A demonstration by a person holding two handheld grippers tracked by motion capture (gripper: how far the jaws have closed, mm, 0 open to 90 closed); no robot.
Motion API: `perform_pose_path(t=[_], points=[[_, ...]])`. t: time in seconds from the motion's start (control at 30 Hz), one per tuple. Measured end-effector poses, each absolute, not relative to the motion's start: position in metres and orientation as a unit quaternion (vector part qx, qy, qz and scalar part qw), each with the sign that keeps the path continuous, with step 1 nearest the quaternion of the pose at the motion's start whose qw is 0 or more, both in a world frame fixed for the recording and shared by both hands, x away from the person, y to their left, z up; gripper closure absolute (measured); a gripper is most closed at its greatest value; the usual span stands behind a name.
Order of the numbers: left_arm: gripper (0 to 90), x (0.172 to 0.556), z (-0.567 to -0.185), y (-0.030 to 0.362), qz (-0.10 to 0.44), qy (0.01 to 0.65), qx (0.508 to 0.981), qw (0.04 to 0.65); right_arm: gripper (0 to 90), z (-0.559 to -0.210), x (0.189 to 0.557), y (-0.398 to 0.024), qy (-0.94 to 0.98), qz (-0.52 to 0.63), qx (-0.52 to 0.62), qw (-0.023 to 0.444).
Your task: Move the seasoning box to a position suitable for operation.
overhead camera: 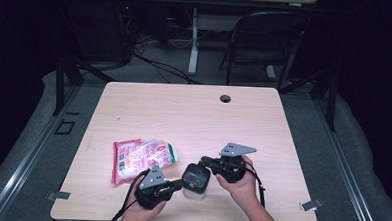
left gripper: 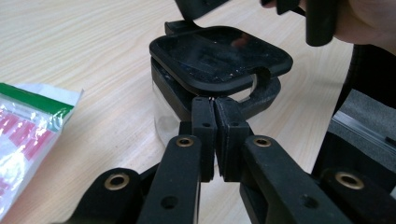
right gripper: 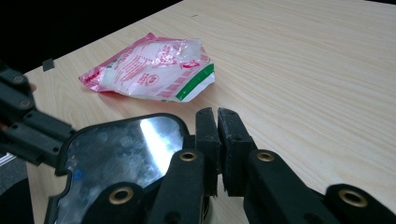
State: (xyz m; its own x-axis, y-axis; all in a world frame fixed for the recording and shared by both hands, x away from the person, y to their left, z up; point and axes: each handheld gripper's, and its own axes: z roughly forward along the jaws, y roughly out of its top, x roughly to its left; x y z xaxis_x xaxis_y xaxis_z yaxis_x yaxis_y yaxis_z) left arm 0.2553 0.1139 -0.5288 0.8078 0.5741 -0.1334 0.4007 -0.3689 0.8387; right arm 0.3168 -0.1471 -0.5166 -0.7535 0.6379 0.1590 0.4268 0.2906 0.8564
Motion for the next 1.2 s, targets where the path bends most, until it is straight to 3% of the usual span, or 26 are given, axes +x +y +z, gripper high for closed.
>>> perform_pose_path(t=[0.5, 1.2], points=[[74.4, 0.263, -0.523, 0.11, 0.112, 0.293, 0.815, 0.487, 75.3, -0.511, 0.285, -0.167, 0.79, 0.499, 0.332, 0.127], [74.0, 0.274, -0.51, 0.107, 0.12, 0.291, 0.806, 0.501, 61.9, -0.516, 0.266, -0.175, 0.807, 0.484, 0.311, 0.129]])
